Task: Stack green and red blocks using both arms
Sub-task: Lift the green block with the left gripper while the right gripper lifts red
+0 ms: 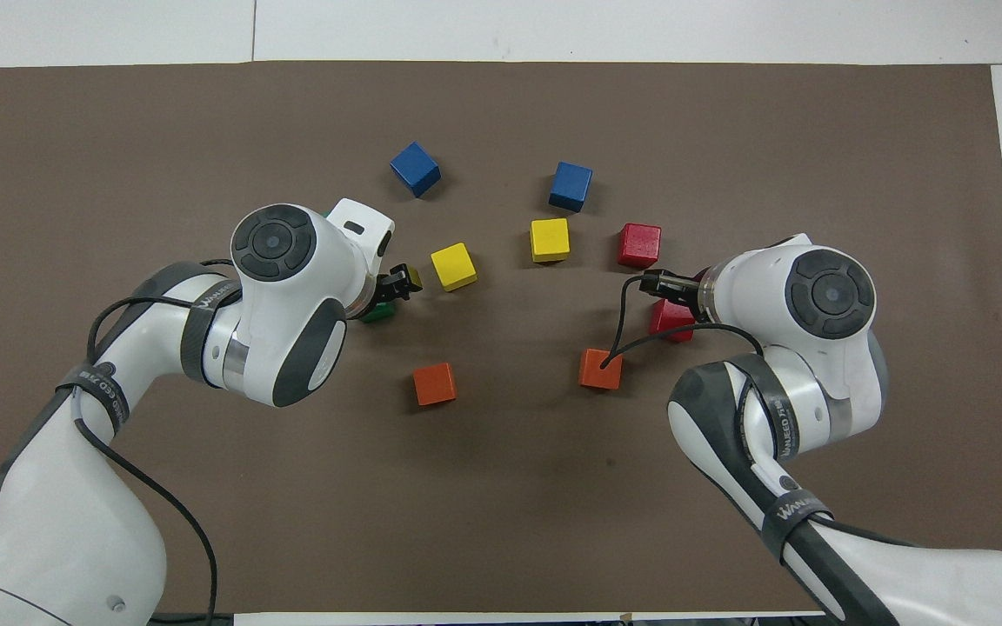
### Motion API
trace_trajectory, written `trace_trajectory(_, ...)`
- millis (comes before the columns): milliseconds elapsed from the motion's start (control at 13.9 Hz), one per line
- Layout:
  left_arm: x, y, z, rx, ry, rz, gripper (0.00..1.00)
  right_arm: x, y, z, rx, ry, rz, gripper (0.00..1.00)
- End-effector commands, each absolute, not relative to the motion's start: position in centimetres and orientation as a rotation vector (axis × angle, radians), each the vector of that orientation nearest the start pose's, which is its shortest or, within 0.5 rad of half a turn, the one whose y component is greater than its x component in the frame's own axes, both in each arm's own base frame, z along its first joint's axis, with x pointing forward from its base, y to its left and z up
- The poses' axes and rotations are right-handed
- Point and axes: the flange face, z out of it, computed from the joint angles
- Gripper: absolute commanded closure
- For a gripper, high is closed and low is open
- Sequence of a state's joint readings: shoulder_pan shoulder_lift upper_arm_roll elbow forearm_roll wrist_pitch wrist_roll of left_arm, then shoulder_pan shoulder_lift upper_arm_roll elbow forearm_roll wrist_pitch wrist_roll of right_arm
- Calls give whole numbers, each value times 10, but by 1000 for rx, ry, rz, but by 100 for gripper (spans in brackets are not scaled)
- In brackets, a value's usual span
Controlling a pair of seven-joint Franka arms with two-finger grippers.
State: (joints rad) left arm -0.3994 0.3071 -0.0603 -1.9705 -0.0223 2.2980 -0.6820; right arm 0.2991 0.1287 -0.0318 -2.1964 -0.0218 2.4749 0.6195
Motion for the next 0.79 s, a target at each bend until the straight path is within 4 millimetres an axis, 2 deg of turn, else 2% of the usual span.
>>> trace_trajectory(0, 553, -271, 301, -3168, -406, -28, 6, 533, 147, 327, -3034, 515, -235, 1)
trace_trajectory(143, 552, -271, 300, -3167, -389, -26, 16, 526, 145, 318, -3046, 475, -230, 1)
trace_trajectory(215, 553, -270, 300, -3168, -389, -28, 30, 523, 145, 314, -3050, 455, -225, 1)
trace_trajectory(359, 551, -269, 298, -3167, -346, -17, 100, 518, 144, 311, -3054, 451, -215, 1)
trace_trajectory(574, 554, -267, 302, -3169, -301, -12, 100, 512, 157, 310, -3058, 413, -211, 3)
trace_trajectory(645, 555, -263, 307, -3168, -308, -13, 100, 511, 157, 309, -3061, 407, -210, 9)
trace_trajectory(717, 559, -252, 314, -3162, -323, -4, 100, 510, 157, 307, -3064, 397, -203, 26)
